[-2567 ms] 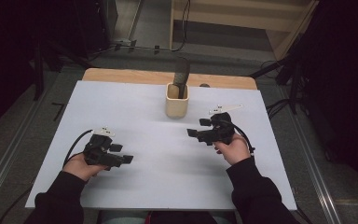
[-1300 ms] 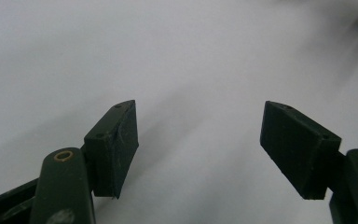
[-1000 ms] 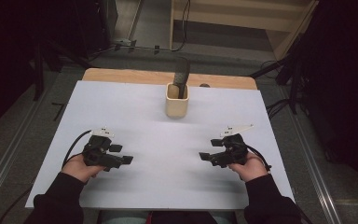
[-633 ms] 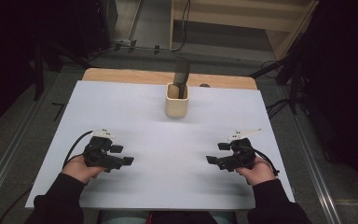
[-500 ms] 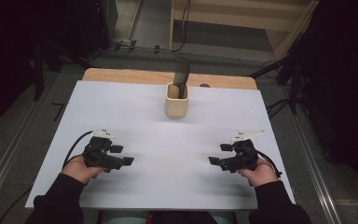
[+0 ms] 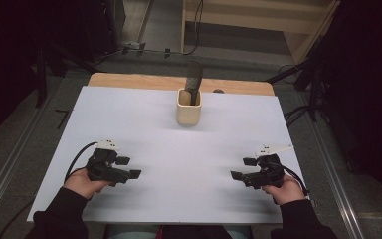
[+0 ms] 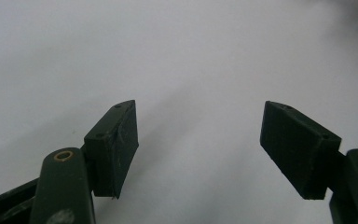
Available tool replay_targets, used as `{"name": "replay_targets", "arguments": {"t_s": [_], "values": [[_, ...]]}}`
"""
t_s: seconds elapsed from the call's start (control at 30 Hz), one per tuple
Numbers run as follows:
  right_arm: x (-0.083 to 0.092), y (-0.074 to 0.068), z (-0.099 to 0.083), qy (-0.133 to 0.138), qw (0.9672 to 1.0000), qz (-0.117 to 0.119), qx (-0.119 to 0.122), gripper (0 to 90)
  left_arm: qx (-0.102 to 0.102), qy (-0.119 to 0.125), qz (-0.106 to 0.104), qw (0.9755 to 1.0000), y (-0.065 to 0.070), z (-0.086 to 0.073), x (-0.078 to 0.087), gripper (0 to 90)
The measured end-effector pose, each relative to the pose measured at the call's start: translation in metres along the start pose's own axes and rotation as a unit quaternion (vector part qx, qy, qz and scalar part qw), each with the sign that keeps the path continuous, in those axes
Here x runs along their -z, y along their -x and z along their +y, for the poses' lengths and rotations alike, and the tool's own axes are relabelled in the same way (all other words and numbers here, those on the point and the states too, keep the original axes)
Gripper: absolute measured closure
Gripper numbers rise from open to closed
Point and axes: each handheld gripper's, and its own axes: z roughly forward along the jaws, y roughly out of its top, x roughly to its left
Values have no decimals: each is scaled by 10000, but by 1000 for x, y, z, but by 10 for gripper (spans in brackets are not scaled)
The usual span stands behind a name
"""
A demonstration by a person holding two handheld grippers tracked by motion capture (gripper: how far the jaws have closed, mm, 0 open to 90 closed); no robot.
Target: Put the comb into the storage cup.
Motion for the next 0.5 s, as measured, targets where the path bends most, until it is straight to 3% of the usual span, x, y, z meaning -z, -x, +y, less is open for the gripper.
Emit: {"name": "replay_targets", "arguments": {"t_s": [0.5], "values": [[1, 3, -6, -68, 10000, -30, 22, 196, -8, -53, 15, 10000, -1, -4, 0, 285]]}}
